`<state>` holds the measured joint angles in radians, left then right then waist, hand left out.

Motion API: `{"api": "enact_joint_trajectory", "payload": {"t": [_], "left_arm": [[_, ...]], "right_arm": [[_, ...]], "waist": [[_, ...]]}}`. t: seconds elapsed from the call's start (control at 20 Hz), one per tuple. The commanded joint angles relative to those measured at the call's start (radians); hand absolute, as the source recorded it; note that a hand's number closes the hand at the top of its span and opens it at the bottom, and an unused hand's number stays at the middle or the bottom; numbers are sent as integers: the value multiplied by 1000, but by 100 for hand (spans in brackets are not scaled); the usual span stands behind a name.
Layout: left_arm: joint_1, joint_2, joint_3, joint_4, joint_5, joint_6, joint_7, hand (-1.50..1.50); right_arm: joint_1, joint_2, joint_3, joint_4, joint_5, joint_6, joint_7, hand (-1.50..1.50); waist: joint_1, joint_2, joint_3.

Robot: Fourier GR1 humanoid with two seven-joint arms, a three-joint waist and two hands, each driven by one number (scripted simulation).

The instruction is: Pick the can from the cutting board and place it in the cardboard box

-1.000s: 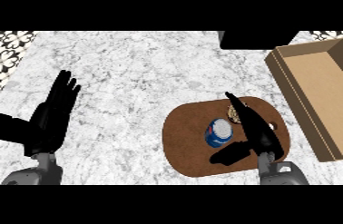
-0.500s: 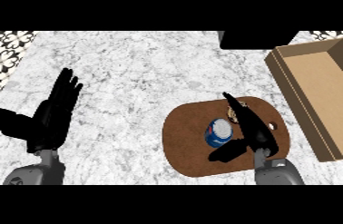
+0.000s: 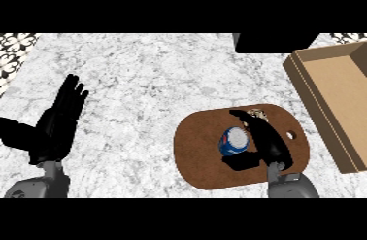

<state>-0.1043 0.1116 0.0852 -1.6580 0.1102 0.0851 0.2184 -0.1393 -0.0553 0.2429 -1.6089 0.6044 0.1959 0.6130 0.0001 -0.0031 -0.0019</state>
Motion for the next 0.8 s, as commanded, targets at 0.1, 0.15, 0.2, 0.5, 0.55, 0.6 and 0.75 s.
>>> {"api": "enact_joint_trajectory", "payload": {"t": [0.1,0.15,0.2,0.5,0.55,0.6,0.75], "left_arm": [[-6,5,7,-25,-5,4,22,0],[19,0,-9,-35,-3,-14,28,0],[1,-7,-11,-61,2,-2,42,0],[0,32,31,-64,30,-32,67,0],[17,-28,-38,-78,-43,27,44,0],[-11,-6,12,8,-8,1,7,0],[-8,0,14,21,7,-20,3,0]], "right_arm": [[7,-12,69,-21,103,-14,-46,150],[-30,-27,22,33,90,-6,-81,150],[-51,-20,37,38,117,-3,-53,150],[3,-40,29,-38,184,-70,-99,150],[-52,21,116,60,274,-122,-87,150],[-105,-12,101,104,287,-98,-104,150],[-136,-46,222,130,385,-69,-147,150]], "waist": [[1,2,2],[2,3,2],[2,3,2],[0,2,2],[5,3,2],[5,5,2],[11,5,1]]}}
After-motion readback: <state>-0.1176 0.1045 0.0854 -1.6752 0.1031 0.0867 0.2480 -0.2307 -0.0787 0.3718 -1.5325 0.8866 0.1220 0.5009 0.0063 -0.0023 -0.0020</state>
